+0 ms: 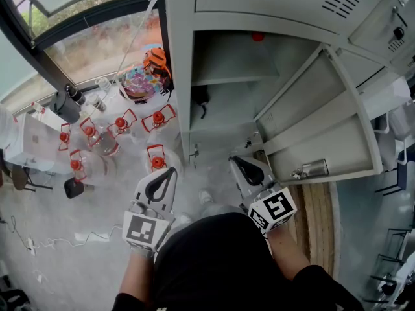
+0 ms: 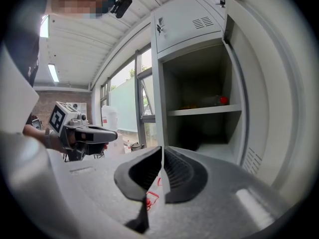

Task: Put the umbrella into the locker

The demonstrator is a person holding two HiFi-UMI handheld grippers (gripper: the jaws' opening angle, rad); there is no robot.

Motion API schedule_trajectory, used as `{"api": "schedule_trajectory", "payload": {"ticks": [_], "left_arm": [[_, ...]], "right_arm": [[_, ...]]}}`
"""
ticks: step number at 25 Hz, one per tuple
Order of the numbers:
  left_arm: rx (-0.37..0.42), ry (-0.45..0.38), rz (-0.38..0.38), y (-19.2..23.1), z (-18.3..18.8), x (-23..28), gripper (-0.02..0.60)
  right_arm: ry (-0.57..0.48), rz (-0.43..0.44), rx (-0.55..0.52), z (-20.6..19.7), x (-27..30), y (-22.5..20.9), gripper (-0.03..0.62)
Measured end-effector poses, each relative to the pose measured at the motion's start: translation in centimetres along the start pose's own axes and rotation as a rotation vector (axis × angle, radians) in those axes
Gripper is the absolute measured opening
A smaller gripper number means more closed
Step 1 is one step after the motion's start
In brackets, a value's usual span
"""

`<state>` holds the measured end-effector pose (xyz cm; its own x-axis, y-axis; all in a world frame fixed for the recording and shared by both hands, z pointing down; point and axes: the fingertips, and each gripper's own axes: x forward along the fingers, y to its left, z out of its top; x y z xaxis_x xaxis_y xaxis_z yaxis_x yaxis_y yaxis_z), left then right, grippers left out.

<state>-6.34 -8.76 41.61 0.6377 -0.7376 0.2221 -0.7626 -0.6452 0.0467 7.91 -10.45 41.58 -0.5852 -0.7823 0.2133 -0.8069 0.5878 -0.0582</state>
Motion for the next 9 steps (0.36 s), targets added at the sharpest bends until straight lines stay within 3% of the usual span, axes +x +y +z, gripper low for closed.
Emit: {"api": "schedule_trajectory", "payload": {"ticks": [5, 9], "left_arm": [[0.011, 0.003, 0.008, 0.17, -0.24, -0.17, 0.005], [-0.068, 0.023, 0.031, -0.07, 0.0, -0.19, 0.005]], "right_arm": [[0.003, -0.001, 0.012, -0.17, -0.04, -0.03, 0.009], [0.008, 0.0, 0.015, -0.44, -0.07, 0.03, 0.009]]}}
